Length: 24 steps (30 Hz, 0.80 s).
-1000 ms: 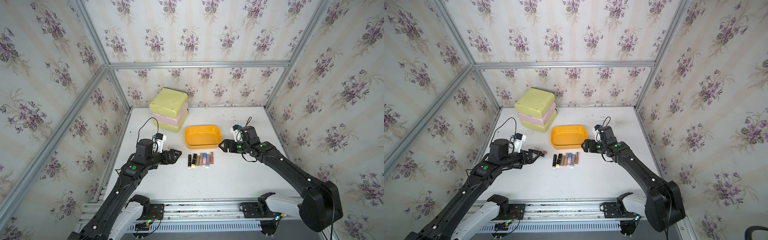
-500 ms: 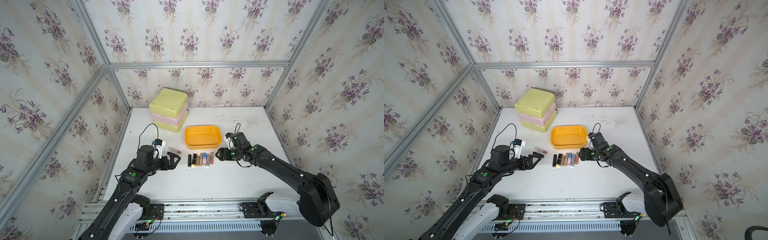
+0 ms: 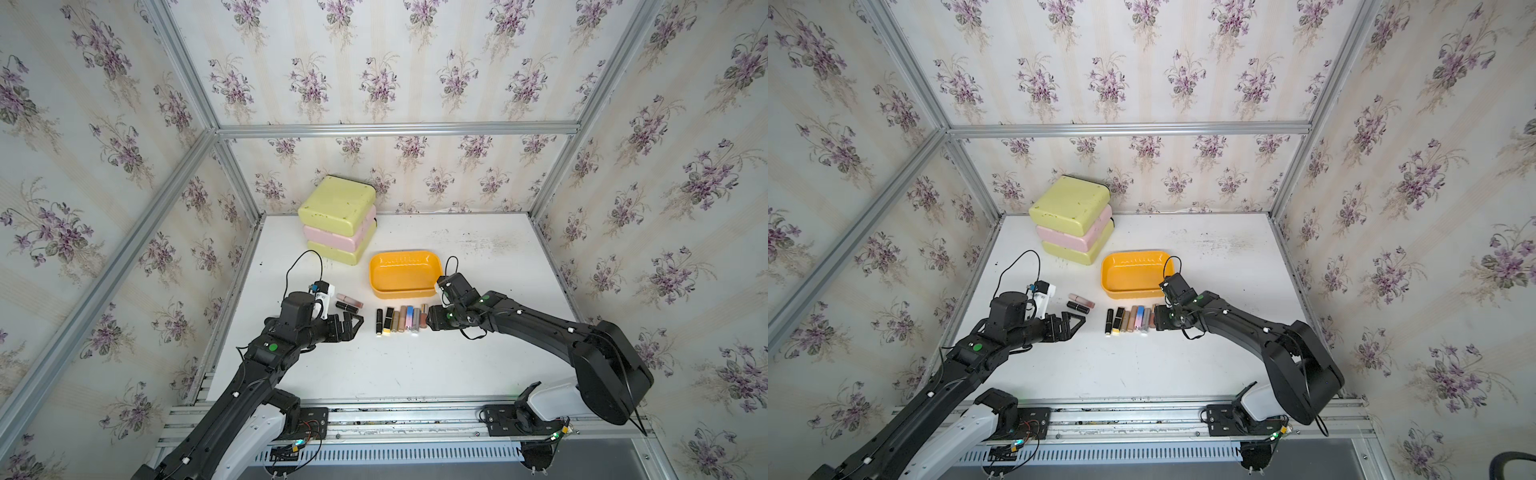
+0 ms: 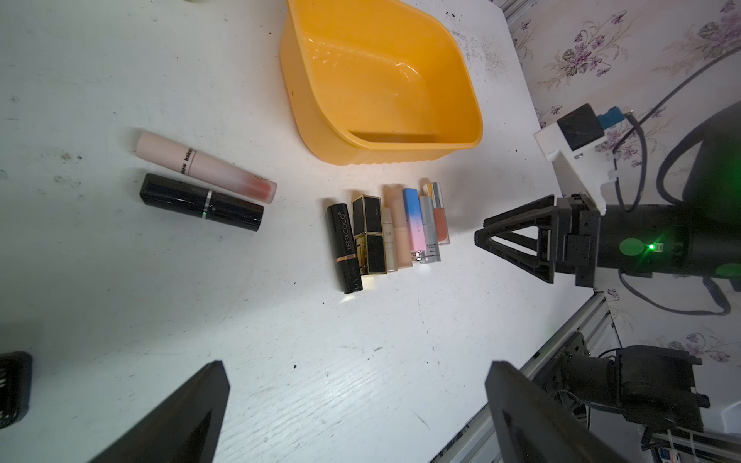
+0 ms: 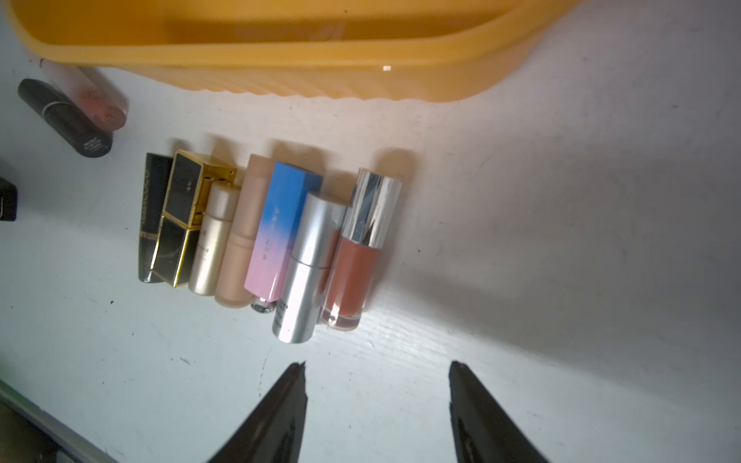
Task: Put the lipstick into the storage box
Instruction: Pick up the lipstick at the center of the board.
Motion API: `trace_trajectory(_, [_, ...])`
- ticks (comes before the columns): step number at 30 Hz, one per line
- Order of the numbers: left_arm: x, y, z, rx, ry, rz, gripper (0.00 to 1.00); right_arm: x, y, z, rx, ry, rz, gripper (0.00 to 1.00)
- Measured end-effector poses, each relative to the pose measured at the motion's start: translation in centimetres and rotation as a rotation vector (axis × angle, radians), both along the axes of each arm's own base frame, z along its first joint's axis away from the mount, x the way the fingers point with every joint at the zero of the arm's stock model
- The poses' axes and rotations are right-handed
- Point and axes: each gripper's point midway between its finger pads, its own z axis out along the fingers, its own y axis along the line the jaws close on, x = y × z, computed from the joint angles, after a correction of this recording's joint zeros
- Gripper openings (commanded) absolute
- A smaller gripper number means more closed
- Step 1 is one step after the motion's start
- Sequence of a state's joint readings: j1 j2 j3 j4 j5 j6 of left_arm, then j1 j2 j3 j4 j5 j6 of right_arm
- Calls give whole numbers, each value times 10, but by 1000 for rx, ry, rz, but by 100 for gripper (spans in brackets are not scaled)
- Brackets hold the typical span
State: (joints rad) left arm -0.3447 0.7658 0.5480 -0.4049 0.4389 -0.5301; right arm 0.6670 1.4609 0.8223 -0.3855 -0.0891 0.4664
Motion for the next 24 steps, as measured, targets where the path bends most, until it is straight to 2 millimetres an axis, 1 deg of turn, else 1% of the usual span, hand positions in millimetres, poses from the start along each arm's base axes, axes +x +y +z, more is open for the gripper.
trace_trajectory(4, [1, 1, 0, 4, -2, 3, 100, 7, 5, -4, -17, -2, -2, 58])
trace_trajectory(9, [1, 2, -1, 13, -5, 5, 100, 14, 15, -5, -23, -5, 7, 54])
trace_trajectory(13, [0, 2, -1, 17, -6, 4, 100, 16, 20, -11, -39, -3, 14, 51])
trace_trajectory(20, [-3, 4, 0, 24, -11, 4, 100, 14, 22, -21, -71, 8, 23, 45])
trace_trajectory(24, [-3, 5, 1, 25, -17, 6, 100, 15, 21, -25, -89, 7, 20, 44])
